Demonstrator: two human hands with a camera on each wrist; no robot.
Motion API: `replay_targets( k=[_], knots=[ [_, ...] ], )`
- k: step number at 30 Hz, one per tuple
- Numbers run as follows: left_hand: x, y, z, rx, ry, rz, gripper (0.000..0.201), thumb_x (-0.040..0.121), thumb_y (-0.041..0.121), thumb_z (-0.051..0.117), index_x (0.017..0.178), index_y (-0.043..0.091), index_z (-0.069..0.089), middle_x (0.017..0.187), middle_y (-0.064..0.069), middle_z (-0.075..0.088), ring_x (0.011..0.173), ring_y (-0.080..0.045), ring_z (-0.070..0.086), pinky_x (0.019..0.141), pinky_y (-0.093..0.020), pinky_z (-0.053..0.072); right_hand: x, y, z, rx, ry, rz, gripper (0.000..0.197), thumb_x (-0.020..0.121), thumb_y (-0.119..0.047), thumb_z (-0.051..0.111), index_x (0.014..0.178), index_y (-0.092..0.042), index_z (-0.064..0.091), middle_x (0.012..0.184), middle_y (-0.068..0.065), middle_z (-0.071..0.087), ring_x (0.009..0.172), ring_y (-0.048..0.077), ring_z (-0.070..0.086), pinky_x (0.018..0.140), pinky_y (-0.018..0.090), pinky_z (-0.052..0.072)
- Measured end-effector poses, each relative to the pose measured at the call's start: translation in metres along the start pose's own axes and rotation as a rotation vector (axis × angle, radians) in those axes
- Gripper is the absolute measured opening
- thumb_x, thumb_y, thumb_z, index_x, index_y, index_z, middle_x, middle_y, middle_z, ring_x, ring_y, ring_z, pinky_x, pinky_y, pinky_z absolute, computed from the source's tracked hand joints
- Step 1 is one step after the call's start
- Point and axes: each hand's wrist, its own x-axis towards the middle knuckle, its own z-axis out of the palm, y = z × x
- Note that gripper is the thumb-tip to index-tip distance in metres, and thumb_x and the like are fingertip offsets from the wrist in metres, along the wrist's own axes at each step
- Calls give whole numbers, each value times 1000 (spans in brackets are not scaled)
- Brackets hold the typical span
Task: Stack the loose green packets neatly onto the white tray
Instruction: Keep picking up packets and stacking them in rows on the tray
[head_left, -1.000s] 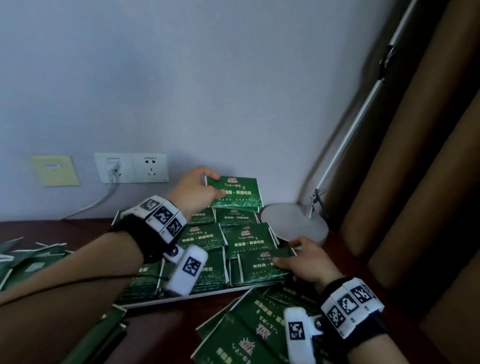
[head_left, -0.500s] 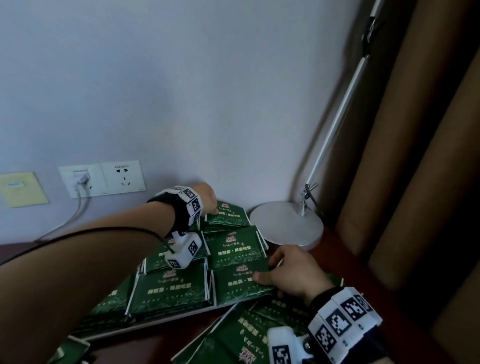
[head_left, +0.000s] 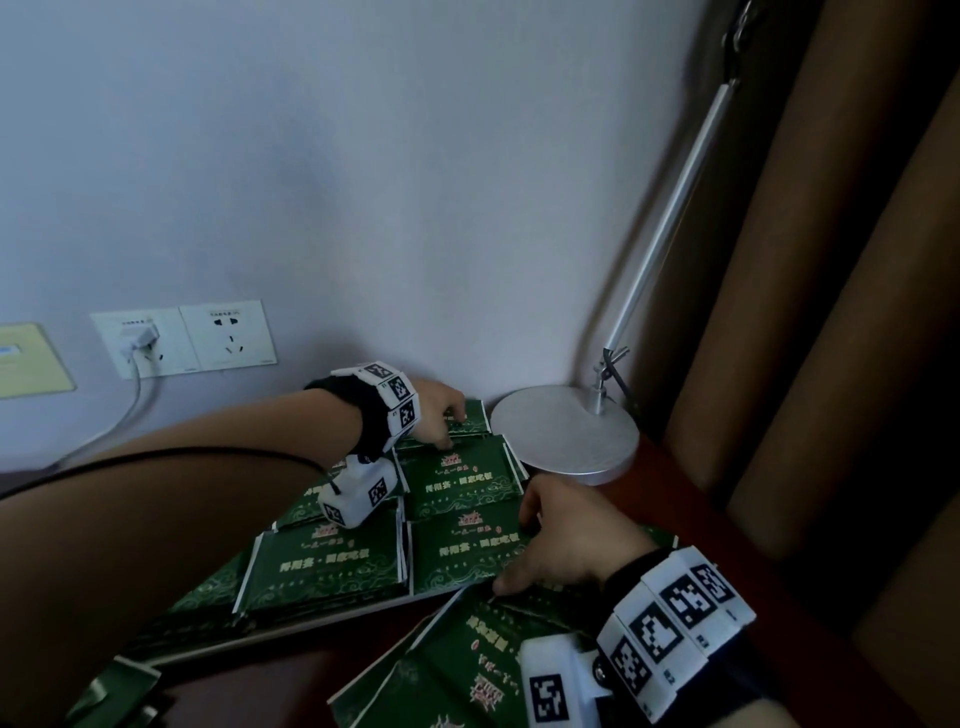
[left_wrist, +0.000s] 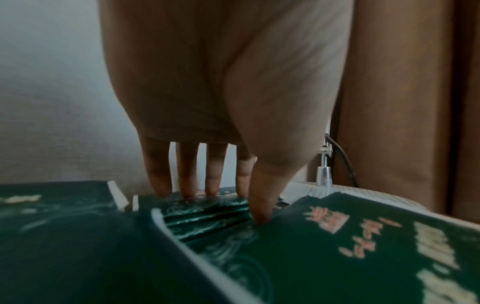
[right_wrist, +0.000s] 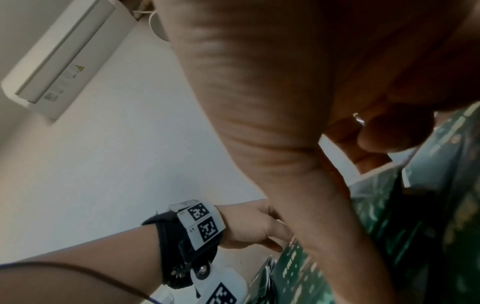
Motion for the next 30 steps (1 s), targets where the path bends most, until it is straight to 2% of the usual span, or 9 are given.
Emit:
replay_targets(
  k=[4,7,9,11,14,17,23,27,30],
  knots=[
    [-7,-8,2,40,29,-8,42,89,23,68,129,24,57,131,-1,58,115,-21,55,90,-28,45,2,-1,2,37,25,2,53,59,-31,93,97,-23,58,108,-5,56,99,15,55,87,33,53],
    [-17,-12,-5,7,18,-9,31,92,11,56,118,24,66,126,0,62,104,-17,56,87,-26,47,3,-3,3,44,36,0,51,57,-31,93,94,-24,59,101,-7,57,94,13,57,85,33,53],
    [-24,-11,-10,-12,13,2,26,95,13,52,113,22,70,124,0,65,102,-17,57,85,-24,45,2,-4,4,53,46,0,50,56,-31,94,92,-24,59,97,-8,57,91,13,57,82,32,54],
    [-31,-8,-12,1,8,22,24,98,25,55,116,18,68,125,0,64,110,-19,58,87,-25,43,2,-5,3,40,45,-8,50,56,-32,94,93,-24,60,98,-8,57,92,13,57,82,31,54],
    [-34,2,-11,-17,6,98,45,91,48,63,128,23,58,131,3,59,116,-18,55,98,-32,44,1,-6,3,20,51,-24,50,58,-31,93,95,-24,61,101,-7,55,94,14,56,83,31,53],
    [-33,16,-7,-31,16,185,68,78,58,73,133,27,49,134,3,53,120,-18,52,102,-36,44,2,-7,3,13,59,-29,48,58,-29,93,93,-25,61,102,-6,55,94,15,57,83,31,54],
    [-26,25,-1,69,-13,152,69,76,41,82,130,16,48,127,-7,52,111,-24,54,91,-34,48,2,-4,3,-8,43,-47,45,63,-25,91,99,-22,65,103,-4,57,97,16,60,82,29,54],
    [-27,19,-2,54,18,106,63,86,33,74,139,22,43,136,-7,49,120,-25,52,99,-39,46,2,-4,1,-24,51,-71,40,66,-21,89,92,-26,60,106,-3,51,99,19,59,80,30,53],
    [-27,17,0,15,-23,82,67,92,45,64,148,25,35,147,-4,44,130,-24,47,107,-38,41,4,-4,2,-32,69,-69,44,63,-23,90,92,-30,57,117,1,45,99,21,56,77,28,48]
  ],
)
